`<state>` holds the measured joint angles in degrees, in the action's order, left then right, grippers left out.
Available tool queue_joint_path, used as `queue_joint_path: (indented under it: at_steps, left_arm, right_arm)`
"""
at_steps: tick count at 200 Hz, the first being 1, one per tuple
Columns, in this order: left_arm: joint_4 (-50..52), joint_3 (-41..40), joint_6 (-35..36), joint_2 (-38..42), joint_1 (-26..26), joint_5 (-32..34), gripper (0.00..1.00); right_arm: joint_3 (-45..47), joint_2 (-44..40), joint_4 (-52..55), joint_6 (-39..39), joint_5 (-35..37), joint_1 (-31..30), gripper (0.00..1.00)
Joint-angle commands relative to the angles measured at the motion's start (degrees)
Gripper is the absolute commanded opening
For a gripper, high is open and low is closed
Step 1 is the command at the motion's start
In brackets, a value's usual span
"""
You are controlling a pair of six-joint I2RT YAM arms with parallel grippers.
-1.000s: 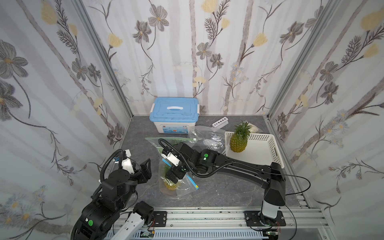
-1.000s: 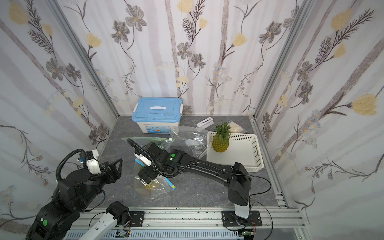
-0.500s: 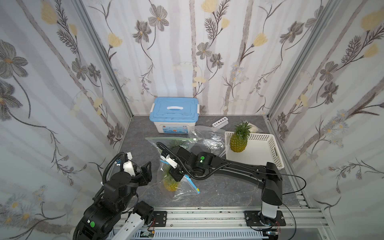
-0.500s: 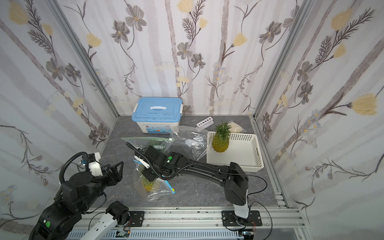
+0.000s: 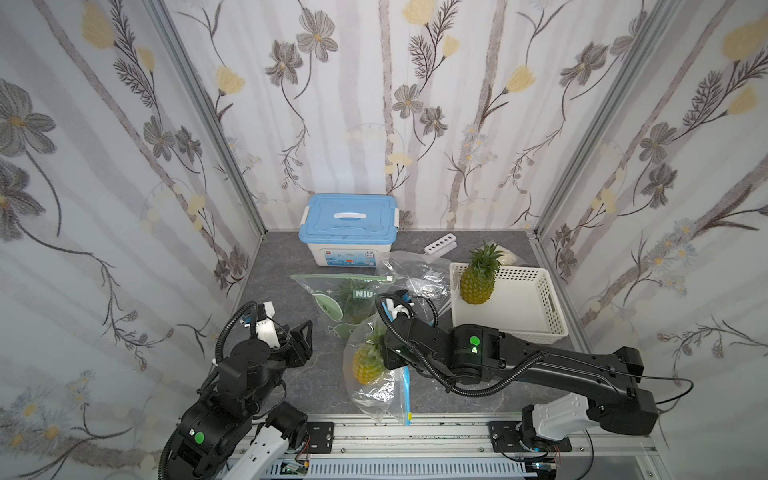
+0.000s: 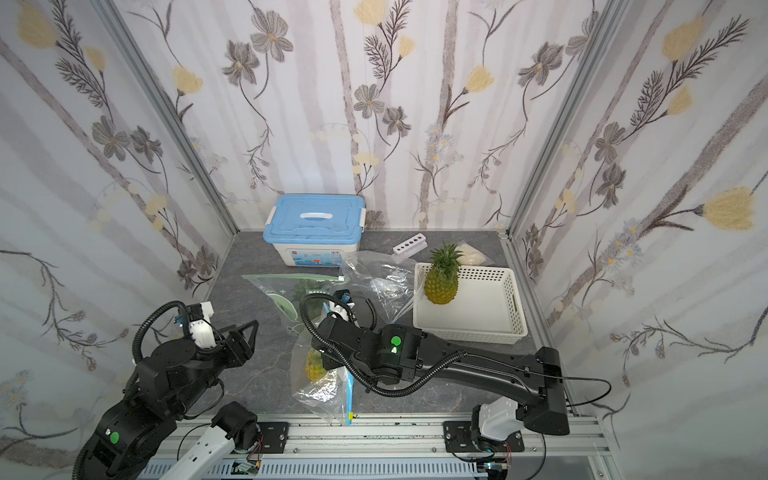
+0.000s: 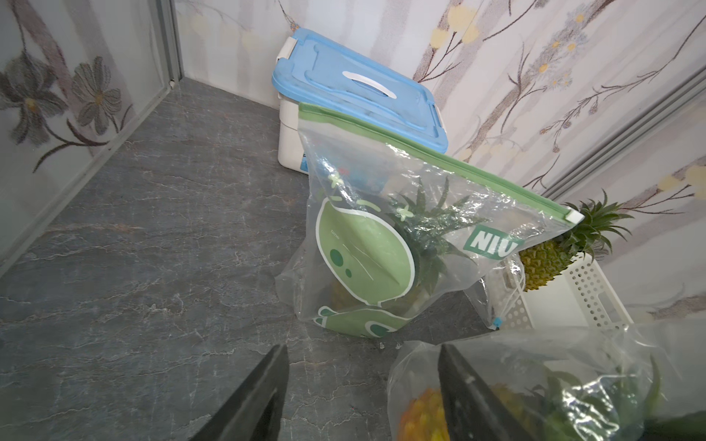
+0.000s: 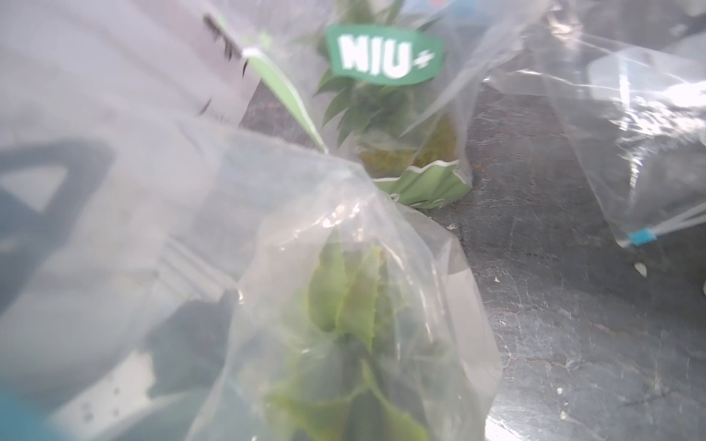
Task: Open the zip-top bag and take out the pineapple
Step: Pick up the zipper food storage bag at the center of the board, then place the zipper food storage bag at the center of the board.
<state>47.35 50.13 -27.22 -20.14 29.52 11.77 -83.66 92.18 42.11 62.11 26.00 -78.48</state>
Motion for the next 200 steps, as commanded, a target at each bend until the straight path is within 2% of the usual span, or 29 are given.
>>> queue_joint_path:
  at_steps: [1,9,18,55,70,96,141,161,175,200]
  left_arm:
    - [-4.1,-0.3,-1.5,0.4,-0.1,-1.9,0.64]
    - [-4.1,-0.1,-1.4,0.7,-0.1,-1.7,0.64]
    - [-3.8,0.1,-1.2,1.1,-0.1,-1.5,0.64]
    - [-3.0,0.9,-1.1,3.2,-0.1,-1.6,0.64]
    - [-2.6,0.9,-1.1,4.1,-0.1,-1.8,0.64]
    - [-1.2,1.0,-0.7,4.9,-0.1,-1.7,0.64]
    - [-0.5,0.4,-0.4,5.4,-0.1,-1.4,0.64]
    - [-0.3,0.2,-0.2,5.2,-0.1,-1.5,0.65]
    - [-0.2,0.0,-0.2,5.1,-0.1,-1.4,0.65]
    - [-0.8,0.1,0.2,4.2,-0.1,-1.3,0.65]
  right_arm:
    - [-0.1,1.3,3.3,26.9,15.6,-2.1,0.0]
    - [-1.3,3.2,7.5,35.9,17.3,-3.2,0.0]
    - [-3.3,5.8,11.2,42.5,18.3,-4.0,0.0]
    - [-19.6,20.2,33.4,61.1,17.3,-4.3,0.0]
    - [-21.0,22.0,33.7,63.0,17.4,-4.1,0.0]
    - [-17.1,21.3,30.5,65.0,15.7,-3.5,0.01]
    - [-7.7,19.1,22.4,65.2,12.8,-2.7,0.13]
    - [-5.4,18.7,19.9,64.8,12.1,-2.3,0.3]
    - [-5.4,18.6,19.6,64.0,12.4,-2.3,0.46]
    - [-9.2,18.4,22.0,60.9,15.0,-3.0,0.58]
